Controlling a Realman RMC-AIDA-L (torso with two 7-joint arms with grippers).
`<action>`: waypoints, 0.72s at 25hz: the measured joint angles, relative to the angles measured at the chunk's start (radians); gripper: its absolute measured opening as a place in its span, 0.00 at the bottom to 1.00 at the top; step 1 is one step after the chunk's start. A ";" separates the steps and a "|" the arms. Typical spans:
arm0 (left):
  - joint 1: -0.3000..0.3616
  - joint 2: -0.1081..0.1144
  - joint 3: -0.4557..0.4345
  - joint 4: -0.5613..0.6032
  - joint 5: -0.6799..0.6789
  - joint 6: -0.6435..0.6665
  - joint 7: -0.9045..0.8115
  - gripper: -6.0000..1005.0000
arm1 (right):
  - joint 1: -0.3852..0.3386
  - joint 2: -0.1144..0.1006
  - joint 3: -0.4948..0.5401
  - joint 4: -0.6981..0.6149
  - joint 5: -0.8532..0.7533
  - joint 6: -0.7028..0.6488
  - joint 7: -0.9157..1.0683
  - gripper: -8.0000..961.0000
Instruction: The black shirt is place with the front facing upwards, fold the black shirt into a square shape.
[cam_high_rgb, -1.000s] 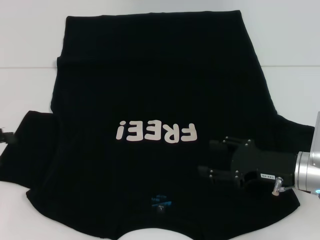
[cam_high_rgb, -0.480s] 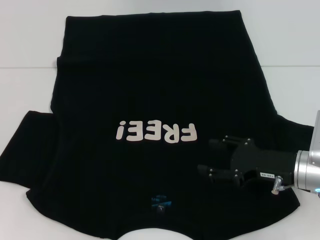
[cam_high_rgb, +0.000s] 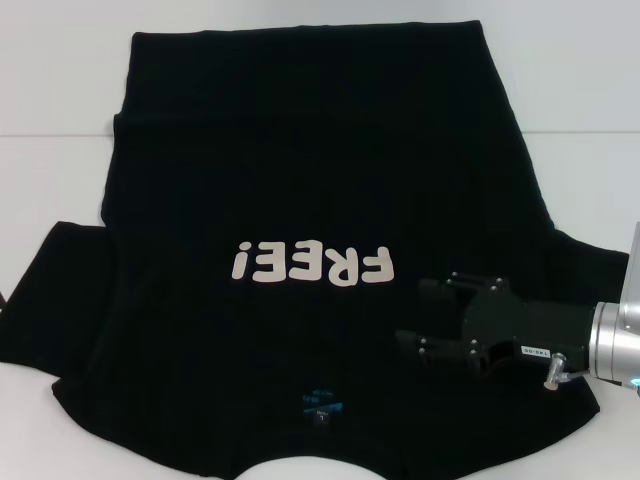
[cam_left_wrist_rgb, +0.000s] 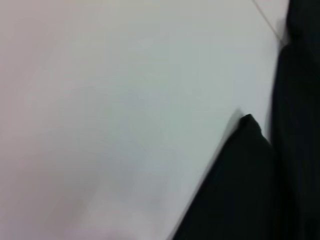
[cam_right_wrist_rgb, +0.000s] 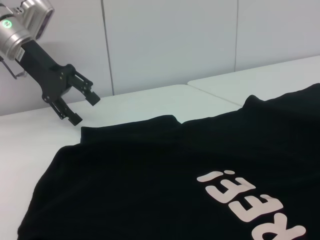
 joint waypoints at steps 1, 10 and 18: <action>-0.001 0.001 0.000 -0.006 0.004 -0.008 -0.001 0.92 | 0.000 0.000 0.000 0.000 0.000 0.000 0.000 0.84; -0.002 0.002 0.000 -0.036 0.009 -0.048 -0.008 0.91 | -0.001 0.000 0.001 0.000 0.001 0.000 0.000 0.84; -0.005 0.002 -0.001 -0.040 0.009 -0.051 -0.008 0.92 | 0.000 0.000 0.003 0.000 0.003 0.000 0.000 0.84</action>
